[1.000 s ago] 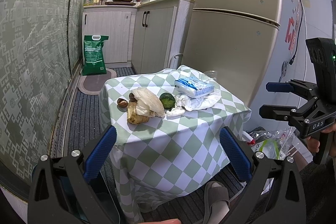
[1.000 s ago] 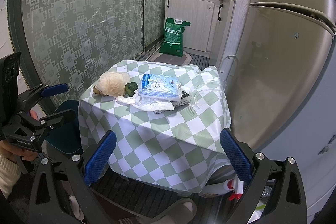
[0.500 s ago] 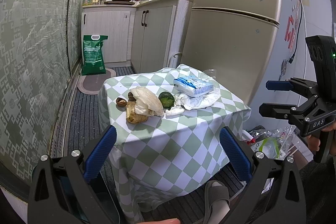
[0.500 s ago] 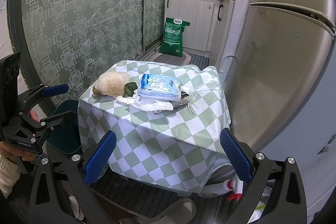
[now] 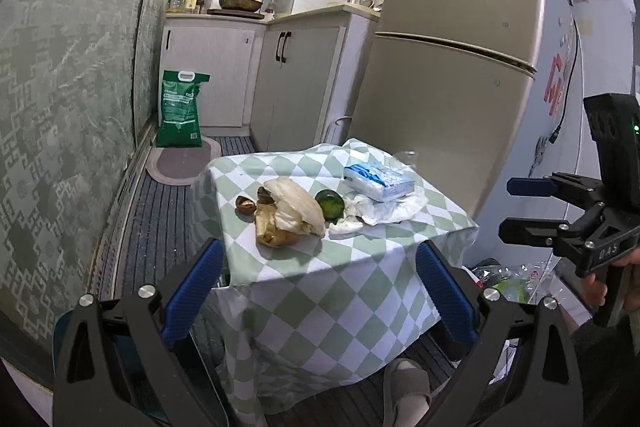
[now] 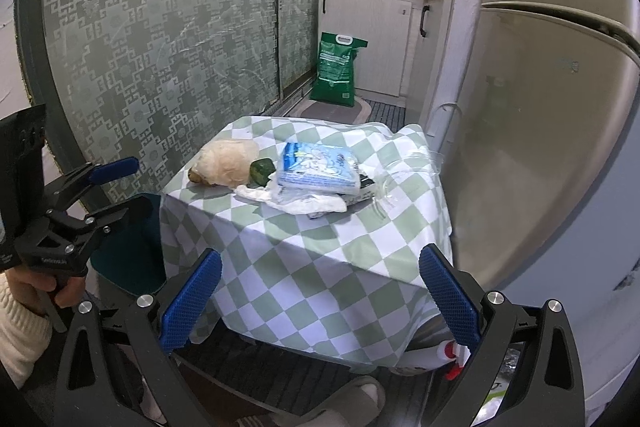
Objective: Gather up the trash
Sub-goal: 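Grasp the blue-and-white wet-wipe pack with the right gripper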
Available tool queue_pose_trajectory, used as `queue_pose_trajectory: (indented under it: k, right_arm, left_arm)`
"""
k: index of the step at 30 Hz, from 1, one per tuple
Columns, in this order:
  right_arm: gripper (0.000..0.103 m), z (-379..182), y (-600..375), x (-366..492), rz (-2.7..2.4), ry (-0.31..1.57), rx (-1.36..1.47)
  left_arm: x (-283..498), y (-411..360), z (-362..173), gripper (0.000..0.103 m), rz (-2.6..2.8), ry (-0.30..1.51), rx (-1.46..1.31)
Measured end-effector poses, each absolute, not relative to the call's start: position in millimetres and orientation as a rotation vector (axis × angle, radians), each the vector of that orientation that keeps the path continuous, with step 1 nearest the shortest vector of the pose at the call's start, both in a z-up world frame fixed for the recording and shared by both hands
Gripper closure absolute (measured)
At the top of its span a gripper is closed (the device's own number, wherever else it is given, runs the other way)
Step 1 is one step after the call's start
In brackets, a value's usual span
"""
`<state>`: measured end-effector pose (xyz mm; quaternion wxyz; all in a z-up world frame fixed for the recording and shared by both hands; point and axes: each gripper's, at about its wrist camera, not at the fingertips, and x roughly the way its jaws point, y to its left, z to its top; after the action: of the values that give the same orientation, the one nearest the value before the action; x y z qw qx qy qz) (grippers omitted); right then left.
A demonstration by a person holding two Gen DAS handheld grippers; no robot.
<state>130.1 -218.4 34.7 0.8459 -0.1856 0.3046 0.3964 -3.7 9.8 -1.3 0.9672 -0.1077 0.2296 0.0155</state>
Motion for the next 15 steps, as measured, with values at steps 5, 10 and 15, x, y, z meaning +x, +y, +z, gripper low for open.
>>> queue_pose_trajectory:
  k: [5,10,15]
  right_arm:
    - [0.004,36,-215,127,0.840,0.646,-0.401]
    - [0.008,41,-214,125,0.859,0.648,-0.374]
    - [0.015,47,-209,121,0.889,0.642,-0.364]
  left_arm:
    - [2,13,-4,0.033,0.007,0.495,-0.217]
    - [13,17,2,0.046,0.007,0.516,-0.216]
    - [31,30,6,0.059,0.035,0.565,-0.245]
